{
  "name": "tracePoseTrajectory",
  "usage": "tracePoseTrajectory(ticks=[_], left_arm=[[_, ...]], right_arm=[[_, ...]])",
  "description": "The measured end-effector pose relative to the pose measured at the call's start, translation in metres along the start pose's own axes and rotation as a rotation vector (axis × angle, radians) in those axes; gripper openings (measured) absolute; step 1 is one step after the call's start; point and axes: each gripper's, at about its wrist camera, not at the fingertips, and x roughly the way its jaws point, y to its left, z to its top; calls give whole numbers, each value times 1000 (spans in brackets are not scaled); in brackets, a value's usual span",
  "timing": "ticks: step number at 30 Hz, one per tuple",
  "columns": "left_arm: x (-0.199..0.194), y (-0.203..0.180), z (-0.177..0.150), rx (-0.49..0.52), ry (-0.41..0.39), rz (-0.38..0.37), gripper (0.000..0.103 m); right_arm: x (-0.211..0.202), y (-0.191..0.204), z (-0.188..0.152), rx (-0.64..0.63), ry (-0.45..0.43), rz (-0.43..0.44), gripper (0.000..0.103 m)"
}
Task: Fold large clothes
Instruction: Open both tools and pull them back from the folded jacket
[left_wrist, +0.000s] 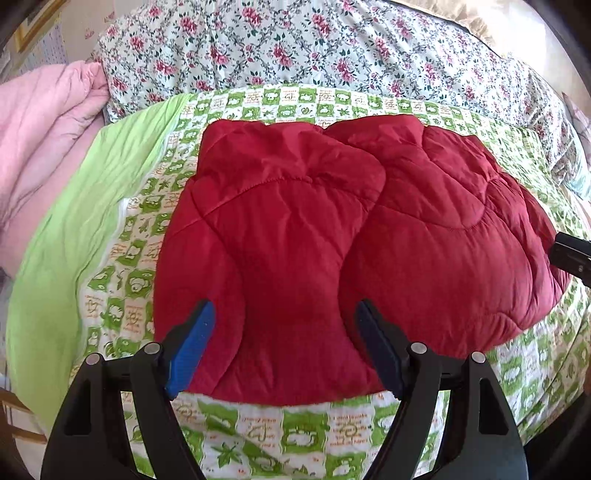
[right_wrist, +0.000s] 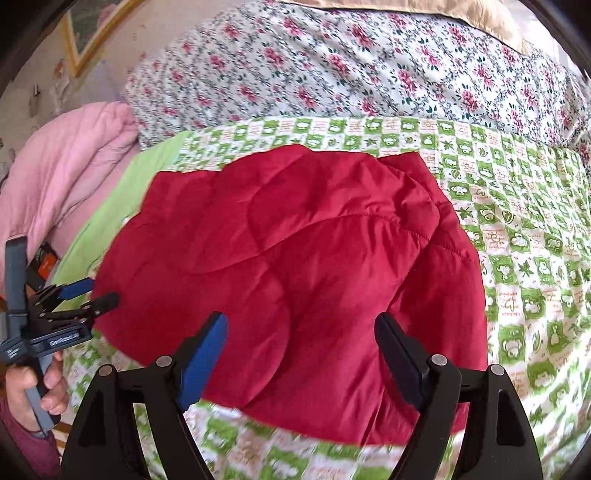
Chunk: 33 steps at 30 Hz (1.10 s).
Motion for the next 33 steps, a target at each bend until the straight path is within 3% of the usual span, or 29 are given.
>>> tracePoseTrajectory(ticks=[8, 17, 27, 33], left_arm=[[-21, -6, -11, 29, -32, 19, 79], [-24, -9, -26, 37, -11, 26, 83], [-23, -9, -38, 43, 30, 11, 83], [-37, -15, -40, 90, -10, 53, 84]], right_arm=[[-21, 14, -27, -16, 13, 32, 84], [-28, 28, -46, -75, 39, 17, 85], [-27, 28, -66, -89, 62, 11, 102], [-36, 31, -67, -134, 44, -15, 103]])
